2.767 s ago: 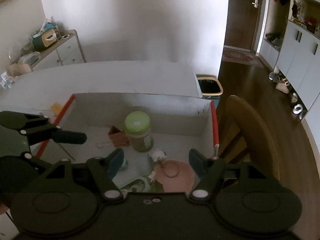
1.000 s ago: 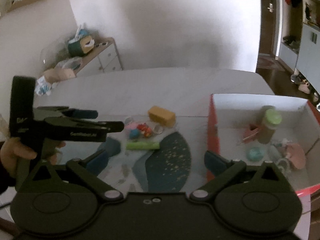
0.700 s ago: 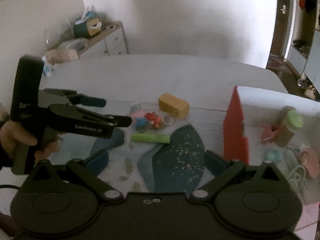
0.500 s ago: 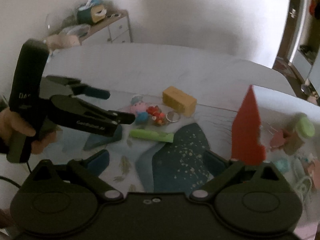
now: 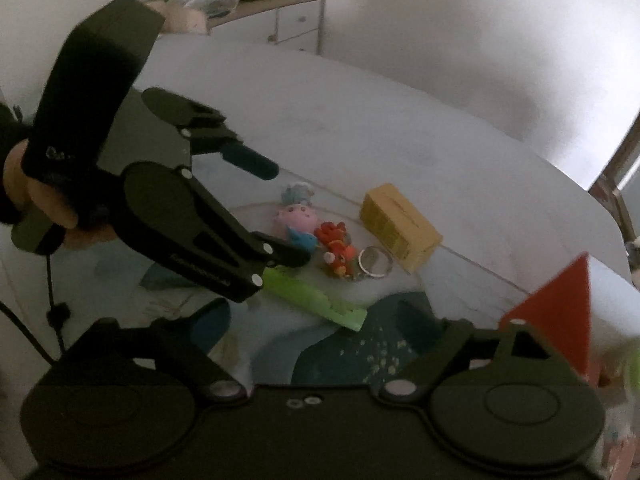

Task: Organize rigid objects
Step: 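Grasp the green glue stick with the right tool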

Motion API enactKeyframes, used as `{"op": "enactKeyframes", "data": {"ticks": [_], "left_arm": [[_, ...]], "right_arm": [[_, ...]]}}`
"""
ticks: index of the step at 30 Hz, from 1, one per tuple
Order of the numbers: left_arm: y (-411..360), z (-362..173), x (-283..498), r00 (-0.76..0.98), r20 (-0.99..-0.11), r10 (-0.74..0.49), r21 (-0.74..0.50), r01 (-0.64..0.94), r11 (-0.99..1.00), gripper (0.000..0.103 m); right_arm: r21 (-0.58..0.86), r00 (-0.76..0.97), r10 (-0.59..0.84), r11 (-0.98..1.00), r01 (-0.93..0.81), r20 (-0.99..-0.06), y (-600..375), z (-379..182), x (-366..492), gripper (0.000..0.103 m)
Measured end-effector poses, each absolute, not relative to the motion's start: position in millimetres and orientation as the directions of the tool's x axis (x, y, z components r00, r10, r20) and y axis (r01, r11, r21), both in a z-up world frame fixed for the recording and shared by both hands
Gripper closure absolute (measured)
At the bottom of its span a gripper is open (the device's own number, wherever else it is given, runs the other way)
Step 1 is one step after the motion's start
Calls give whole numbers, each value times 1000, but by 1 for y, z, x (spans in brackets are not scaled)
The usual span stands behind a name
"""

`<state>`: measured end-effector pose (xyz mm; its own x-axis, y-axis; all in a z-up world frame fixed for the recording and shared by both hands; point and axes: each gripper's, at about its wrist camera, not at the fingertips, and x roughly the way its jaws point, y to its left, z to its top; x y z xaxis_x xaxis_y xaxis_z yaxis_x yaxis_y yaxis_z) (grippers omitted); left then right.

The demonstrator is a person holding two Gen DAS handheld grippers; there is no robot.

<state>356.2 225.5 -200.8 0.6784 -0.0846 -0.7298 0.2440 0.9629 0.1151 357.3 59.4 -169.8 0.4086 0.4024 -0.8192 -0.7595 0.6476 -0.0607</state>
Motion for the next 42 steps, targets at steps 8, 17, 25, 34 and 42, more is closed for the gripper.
{"op": "enactKeyframes", "data": {"ticks": [8, 17, 25, 34, 42], "left_arm": [[234, -207, 367, 662, -735, -148, 74, 295, 952, 21], [239, -213, 375, 645, -738, -197, 23, 317, 948, 21], [238, -215, 377, 640, -740, -209, 11, 322, 947, 21], [237, -212, 372, 647, -736, -200, 16, 312, 950, 23], [237, -211, 360, 654, -739, -163, -3, 239, 971, 24]], "right_arm": [[-57, 352, 387, 601, -797, -852, 72, -190, 381, 26], [0, 247, 370, 554, -833, -896, 79, -206, 397, 40], [7, 223, 377, 522, -853, -899, 83, -204, 397, 57], [4, 241, 385, 538, -843, -891, 87, -205, 362, 88], [36, 300, 380, 669, -743, -875, 77, -207, 316, 88]]}}
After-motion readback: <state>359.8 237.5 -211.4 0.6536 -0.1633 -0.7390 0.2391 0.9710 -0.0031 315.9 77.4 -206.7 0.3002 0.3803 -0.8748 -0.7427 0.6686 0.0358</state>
